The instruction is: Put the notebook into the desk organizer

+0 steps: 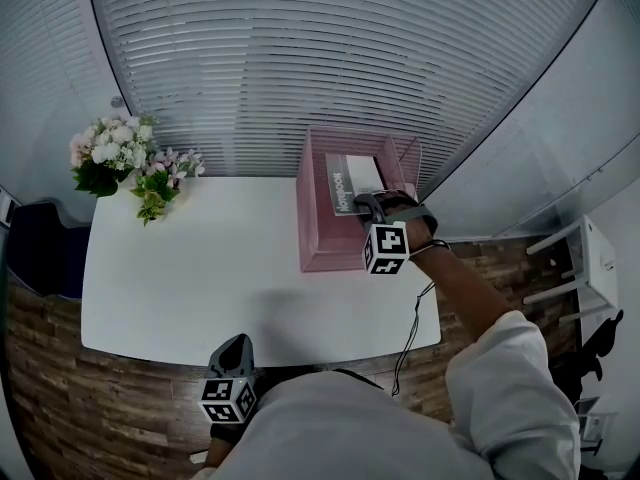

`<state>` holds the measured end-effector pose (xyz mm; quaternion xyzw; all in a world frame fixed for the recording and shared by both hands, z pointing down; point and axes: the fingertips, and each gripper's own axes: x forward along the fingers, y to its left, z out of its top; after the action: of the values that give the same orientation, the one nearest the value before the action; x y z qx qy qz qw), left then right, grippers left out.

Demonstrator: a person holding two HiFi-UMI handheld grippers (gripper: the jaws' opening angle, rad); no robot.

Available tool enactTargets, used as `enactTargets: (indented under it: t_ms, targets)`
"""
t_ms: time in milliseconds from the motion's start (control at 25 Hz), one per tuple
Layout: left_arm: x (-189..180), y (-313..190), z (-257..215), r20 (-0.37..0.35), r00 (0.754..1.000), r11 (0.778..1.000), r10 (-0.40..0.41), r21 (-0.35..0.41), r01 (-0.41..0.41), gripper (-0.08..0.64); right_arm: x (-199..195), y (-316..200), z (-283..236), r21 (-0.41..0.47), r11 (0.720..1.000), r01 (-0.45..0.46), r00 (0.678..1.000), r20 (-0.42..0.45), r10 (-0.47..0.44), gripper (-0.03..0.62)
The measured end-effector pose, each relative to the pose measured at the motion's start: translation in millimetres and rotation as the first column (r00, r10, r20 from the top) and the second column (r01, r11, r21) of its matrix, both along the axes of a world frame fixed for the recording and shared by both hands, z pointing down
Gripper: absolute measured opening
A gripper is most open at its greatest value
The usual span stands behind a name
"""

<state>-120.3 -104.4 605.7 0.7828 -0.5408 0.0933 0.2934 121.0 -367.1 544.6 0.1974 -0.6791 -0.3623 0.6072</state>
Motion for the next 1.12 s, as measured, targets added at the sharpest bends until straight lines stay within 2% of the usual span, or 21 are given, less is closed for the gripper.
enactTargets:
  t_ms: [760, 920, 1120]
  targets:
    - [-2.0, -7.2, -0.7, 0.003, 1.000, 1.000, 0.017, 0.004, -0.017, 0.010, -0.2, 15.0, 7.9, -0.153, 0.988, -0.006, 0.999, -0.038, 0.000, 0.165]
    - [-0.7, -6.0, -2.5, 0.004, 1.000, 1.000, 0.021, 0.006, -0.021, 0.010, 0.8, 25.8, 6.2, -0.226, 0.974, -0.007, 0.999, -0.051, -0.005, 0.171]
    - [0.2, -6.2, -2.2, 0.005, 1.000, 1.000, 0.028, 0.007, -0.028, 0.009, 1.7, 33.9, 3.7, -0.246, 0.969, -0.011, 0.998, -0.055, -0.003, 0.170]
